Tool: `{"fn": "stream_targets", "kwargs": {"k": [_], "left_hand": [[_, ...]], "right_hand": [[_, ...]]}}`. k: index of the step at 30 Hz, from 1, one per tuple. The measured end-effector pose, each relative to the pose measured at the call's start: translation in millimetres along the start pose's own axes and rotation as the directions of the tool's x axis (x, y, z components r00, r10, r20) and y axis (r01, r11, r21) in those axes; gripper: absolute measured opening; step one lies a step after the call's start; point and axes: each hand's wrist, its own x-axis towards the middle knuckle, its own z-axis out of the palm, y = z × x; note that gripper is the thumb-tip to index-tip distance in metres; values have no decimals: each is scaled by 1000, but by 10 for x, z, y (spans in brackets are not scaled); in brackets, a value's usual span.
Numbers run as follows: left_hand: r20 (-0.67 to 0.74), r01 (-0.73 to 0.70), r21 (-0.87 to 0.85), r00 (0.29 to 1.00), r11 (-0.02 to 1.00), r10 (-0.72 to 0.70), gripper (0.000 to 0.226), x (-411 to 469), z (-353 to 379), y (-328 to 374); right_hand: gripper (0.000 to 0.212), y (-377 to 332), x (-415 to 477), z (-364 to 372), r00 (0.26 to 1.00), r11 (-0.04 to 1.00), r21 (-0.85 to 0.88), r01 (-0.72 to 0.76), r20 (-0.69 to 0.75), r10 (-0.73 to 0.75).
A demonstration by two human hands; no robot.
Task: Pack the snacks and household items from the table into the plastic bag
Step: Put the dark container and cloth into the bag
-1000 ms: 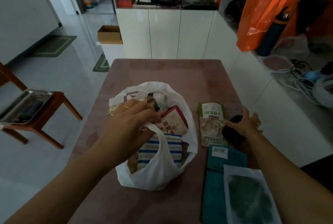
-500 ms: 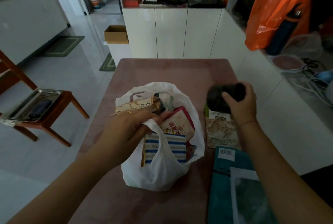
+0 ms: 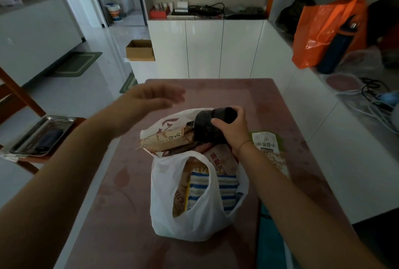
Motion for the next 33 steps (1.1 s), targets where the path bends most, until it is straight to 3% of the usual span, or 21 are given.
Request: {"fn": "stream_targets", "kwargs": {"k": [1, 2, 4, 6, 8, 12, 14, 15, 17, 19, 21, 22, 25, 27, 30, 33], "left_hand": [[-97, 38, 144, 995, 989, -24, 38, 230, -32, -145], [-98, 92, 311, 993, 946, -64, 46, 446, -36, -304], [29, 160, 555, 977, 816, -212, 68, 807, 29, -625], [105, 176, 650, 943, 739, -317, 79, 1055, 142, -885], [100, 146, 706, 948, 693, -303, 72, 1220, 258, -1082], [47, 29, 835, 991, 549, -125, 27, 1505, 380, -1272], [28, -3, 863, 999, 504, -41, 25, 1595, 435, -1271], [7, -7, 849, 1000, 528, 3, 25, 1644, 476, -1225], [-95, 36, 716, 994, 697, 46, 25, 1706, 552, -1074], [-197, 95, 410, 980, 907, -14, 30, 1757, 599, -867], [-240, 70, 142, 970, 987, -34, 42, 1803, 590, -666], [-238, 55, 105, 971, 993, -29, 45, 1828, 573, -583], [-203, 83, 198, 978, 977, -42, 29, 1866, 526, -406], [-204, 108, 175, 976, 979, -71, 13, 1884, 493, -346], [-142, 169, 86, 977, 982, -156, 27, 1879, 392, -247], [119, 153, 168, 978, 974, -174, 17, 1779, 309, -120]], "right_hand": [[56, 21, -8, -12, 1000, 1000, 8, 5, -1, -5], [55, 34, -21, -27, 1000, 1000, 21, 8, -9, -8], [53, 59, -46, -63, 1000, 997, 71, -6, -24, 7], [51, 76, -67, -92, 999, 991, 132, -19, -34, 24], [50, 74, -97, -111, 998, 982, 183, -40, -32, 47], [51, 76, -90, -144, 992, 939, 324, -114, -12, 125], [54, 49, -92, -160, 989, 924, 358, -132, -20, 149], [54, 36, -88, -173, 987, 922, 364, -129, -38, 154], [52, 0, -100, -205, 987, 924, 369, -102, -81, 141], [45, -59, -132, -246, 990, 918, 391, -65, -88, 108], [40, -137, -174, -269, 997, 891, 453, -36, -41, 61], [40, -187, -203, -263, 1000, 890, 455, -14, -8, 20], [51, -289, -259, -164, 980, 972, 184, 146, 107, -167], [59, -268, -251, -48, 959, 968, -35, 249, 150, -241], [64, -101, -185, 64, 935, 864, -361, 352, 84, -346], [69, 92, -70, 53, 917, 749, -570, 339, 20, -399]]}}
